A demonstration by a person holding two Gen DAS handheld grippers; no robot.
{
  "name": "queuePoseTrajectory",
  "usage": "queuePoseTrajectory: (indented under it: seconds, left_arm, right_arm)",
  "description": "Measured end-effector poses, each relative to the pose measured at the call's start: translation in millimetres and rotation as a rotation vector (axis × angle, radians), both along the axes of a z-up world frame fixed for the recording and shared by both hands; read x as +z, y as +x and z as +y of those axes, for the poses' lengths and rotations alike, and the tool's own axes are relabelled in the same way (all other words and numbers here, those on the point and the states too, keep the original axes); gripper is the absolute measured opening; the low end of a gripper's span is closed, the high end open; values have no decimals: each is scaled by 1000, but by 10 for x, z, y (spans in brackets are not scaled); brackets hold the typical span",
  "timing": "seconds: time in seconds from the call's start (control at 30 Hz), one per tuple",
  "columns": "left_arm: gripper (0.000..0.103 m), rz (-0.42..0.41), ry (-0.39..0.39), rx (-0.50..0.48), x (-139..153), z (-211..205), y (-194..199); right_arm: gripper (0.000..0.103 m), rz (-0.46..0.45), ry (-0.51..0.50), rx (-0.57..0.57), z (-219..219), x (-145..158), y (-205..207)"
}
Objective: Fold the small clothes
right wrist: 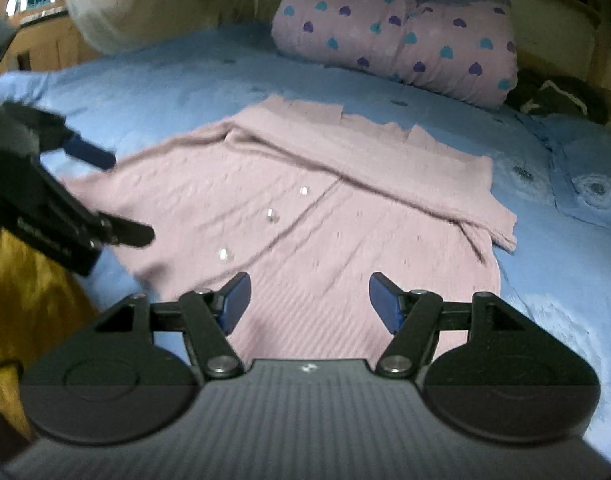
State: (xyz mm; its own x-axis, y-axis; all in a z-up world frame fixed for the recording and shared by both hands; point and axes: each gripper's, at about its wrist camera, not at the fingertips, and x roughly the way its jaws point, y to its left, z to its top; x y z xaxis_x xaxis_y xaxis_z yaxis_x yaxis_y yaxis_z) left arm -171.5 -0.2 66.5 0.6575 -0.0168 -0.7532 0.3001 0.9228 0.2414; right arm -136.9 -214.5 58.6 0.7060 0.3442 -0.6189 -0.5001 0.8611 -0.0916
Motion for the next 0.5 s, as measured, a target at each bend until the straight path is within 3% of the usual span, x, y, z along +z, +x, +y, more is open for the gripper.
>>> queuePoseTrajectory:
  seconds: [0.23,0.33,0.47,0.5]
  left_arm:
    - [98,54,86,-31,-165,-15,-59]
    - [103,28,146,-24,-286,-23,-30]
    - [103,8,148,-20,-325,1,68]
    - [103,2,149,-22,-329,6,97]
  right_arm:
    - [68,34,-74,2,-18,-103,-163]
    - [67,57,-84,19,-48,-144,-192]
    - [69,67,-159,15,-27,-244,-187]
    - [74,65,-161,8,-32,-258,-182]
